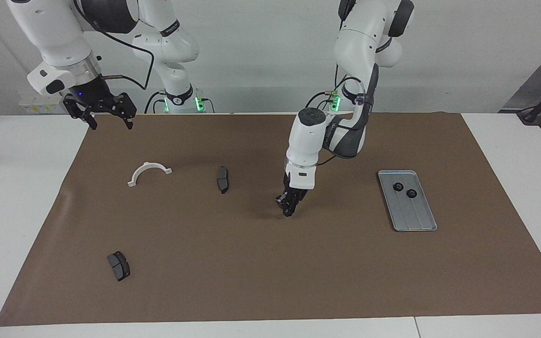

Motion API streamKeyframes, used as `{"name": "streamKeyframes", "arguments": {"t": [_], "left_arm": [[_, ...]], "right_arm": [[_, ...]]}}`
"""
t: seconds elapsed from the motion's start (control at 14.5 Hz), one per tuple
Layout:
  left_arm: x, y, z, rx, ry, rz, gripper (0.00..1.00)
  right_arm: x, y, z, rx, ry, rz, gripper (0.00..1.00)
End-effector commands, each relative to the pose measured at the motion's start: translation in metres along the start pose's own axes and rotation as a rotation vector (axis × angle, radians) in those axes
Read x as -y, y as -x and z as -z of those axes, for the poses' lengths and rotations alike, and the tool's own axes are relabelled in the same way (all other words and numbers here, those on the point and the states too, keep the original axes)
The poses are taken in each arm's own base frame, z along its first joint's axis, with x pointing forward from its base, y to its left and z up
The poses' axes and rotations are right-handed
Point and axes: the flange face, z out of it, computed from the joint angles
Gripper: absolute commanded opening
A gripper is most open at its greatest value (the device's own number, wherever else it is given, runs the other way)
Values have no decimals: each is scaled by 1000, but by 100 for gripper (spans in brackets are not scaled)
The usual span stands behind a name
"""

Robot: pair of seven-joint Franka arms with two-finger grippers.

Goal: Place bearing gear from tray to pile
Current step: 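Carry the gear to mid-mat with the left gripper and release it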

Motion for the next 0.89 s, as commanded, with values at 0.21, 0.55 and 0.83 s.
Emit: {"name": "streamKeyframes", "arguments": {"t": [0.21,0.55,0.83], "left_arm": [[10,6,0,-14,-16,-9,100],[26,-70,110,-46,-116,-53,100],[83,-142,144,1,-256,-154,100]], "right_arm": [[-11,3,-2,-7,-21,-81,100],[0,0,-2,-28,-21,-96,100],[12,-12,-10,-60,-18,-68,100]]}}
